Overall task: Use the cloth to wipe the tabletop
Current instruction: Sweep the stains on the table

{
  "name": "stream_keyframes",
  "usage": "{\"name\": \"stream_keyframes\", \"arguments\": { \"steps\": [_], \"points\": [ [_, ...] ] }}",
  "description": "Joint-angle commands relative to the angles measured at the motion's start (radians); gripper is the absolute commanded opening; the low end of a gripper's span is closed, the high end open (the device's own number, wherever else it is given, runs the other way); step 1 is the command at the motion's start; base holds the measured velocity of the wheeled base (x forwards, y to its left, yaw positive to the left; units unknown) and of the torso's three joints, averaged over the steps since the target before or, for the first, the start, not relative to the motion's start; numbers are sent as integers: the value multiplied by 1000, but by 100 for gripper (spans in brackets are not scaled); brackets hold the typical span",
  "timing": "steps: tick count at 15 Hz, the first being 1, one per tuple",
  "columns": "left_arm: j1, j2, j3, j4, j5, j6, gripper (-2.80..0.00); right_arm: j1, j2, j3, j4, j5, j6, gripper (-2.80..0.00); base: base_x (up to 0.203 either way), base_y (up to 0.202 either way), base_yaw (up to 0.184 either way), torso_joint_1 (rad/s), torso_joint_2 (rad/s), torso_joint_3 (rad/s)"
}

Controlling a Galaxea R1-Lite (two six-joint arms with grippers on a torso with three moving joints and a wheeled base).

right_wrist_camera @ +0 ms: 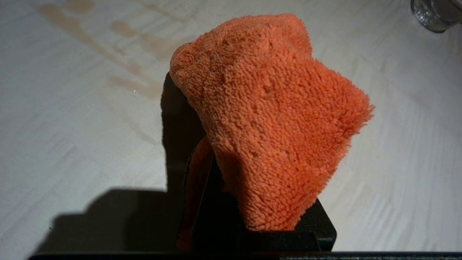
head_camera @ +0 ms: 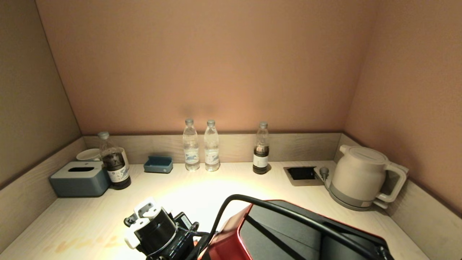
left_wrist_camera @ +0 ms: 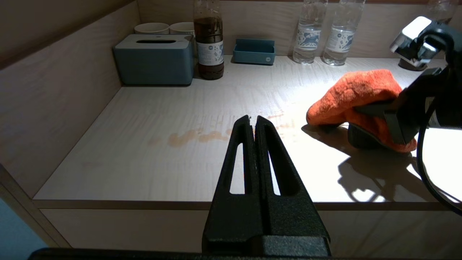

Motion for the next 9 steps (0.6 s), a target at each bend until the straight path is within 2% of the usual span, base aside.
{"name": "stream_keyframes", "arguments": {
  "steps": [1, 4, 8, 9],
  "points": [
    [0, 0, 0, 0, 0, 0, -280, -2, -15, 60, 0, -2, 27, -280, 0, 0, 0, 0, 0, 0],
    [0, 0, 0, 0, 0, 0, -280, -62, -27, 170, -14, -2, 101, -280, 0, 0, 0, 0, 0, 0],
    [0, 0, 0, 0, 0, 0, -280, -187, -55, 293, -113, -2, 102, -280, 0, 0, 0, 0, 0, 0],
    [0, 0, 0, 0, 0, 0, -280, -192, -56, 298, -121, -2, 100, -280, 0, 0, 0, 0, 0, 0]
  ]
}}
